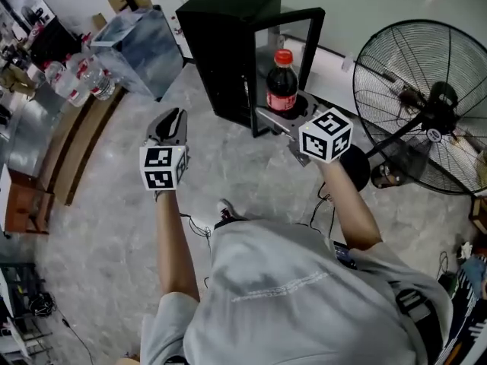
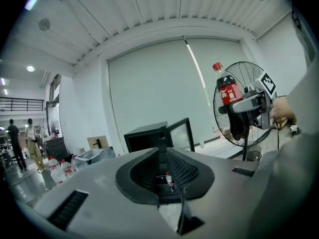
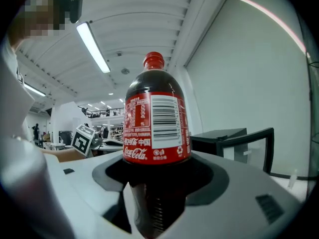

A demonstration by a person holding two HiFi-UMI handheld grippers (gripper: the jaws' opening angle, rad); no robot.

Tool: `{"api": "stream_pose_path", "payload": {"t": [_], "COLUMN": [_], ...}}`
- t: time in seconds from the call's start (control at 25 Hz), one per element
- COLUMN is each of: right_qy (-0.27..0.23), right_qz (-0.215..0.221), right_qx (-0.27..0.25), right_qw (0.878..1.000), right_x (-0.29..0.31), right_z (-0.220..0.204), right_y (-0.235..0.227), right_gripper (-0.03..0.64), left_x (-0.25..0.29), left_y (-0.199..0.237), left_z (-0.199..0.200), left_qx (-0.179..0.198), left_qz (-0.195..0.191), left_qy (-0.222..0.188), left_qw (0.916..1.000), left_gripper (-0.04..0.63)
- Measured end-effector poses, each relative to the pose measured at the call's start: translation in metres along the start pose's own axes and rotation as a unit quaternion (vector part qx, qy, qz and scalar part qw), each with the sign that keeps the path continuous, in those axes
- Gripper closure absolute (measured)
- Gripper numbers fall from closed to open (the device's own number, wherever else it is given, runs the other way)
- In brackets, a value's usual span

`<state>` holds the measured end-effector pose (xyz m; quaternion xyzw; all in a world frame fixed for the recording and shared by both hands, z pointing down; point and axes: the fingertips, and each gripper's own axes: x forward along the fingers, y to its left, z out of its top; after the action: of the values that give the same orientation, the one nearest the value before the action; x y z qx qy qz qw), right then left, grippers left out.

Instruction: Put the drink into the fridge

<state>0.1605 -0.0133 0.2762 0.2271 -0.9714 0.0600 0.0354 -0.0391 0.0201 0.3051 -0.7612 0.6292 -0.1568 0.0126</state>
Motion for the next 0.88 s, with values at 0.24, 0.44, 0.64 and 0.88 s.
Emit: {"api": "stream_pose_path", "payload": {"t": [0.24,0.44,0.64,0.88], "right_qy": [0.0,0.005,0.02,0.033], "right_qz": [-0.032,-0.061,-0.09,-0.105], "right_qx": [-0.004,-0.002,-0.011,0.004], "right_qw": [0.999,0.998,0.996,0.994], "right_x": [0.073,0.125,0.169,0.219], "right_z": [0.016,0.02,0.011,-0.005], "right_y": [-0.01,-0.022,-0.042,-0.065], "right_gripper": [0.307,0.307,0.307,0.307], "left_x": [0.042,0.08,0.118,0.157], "left_y": [0.066,0.114,0.148,0.179], "left_z": [0.003,-0.006,-0.015,-0.032], "left_qx": [-0.005,-0.013,-0.013,-0.018], "left_qz": [-0.043,-0.07,-0.097,-0.125], "left_qy": [-0.012,-0.009,-0.007,0.004], "left_qw": [0.999,0.9974,0.9952,0.9919], "left_gripper": [0.541,0.541,0.541,0.541]}}
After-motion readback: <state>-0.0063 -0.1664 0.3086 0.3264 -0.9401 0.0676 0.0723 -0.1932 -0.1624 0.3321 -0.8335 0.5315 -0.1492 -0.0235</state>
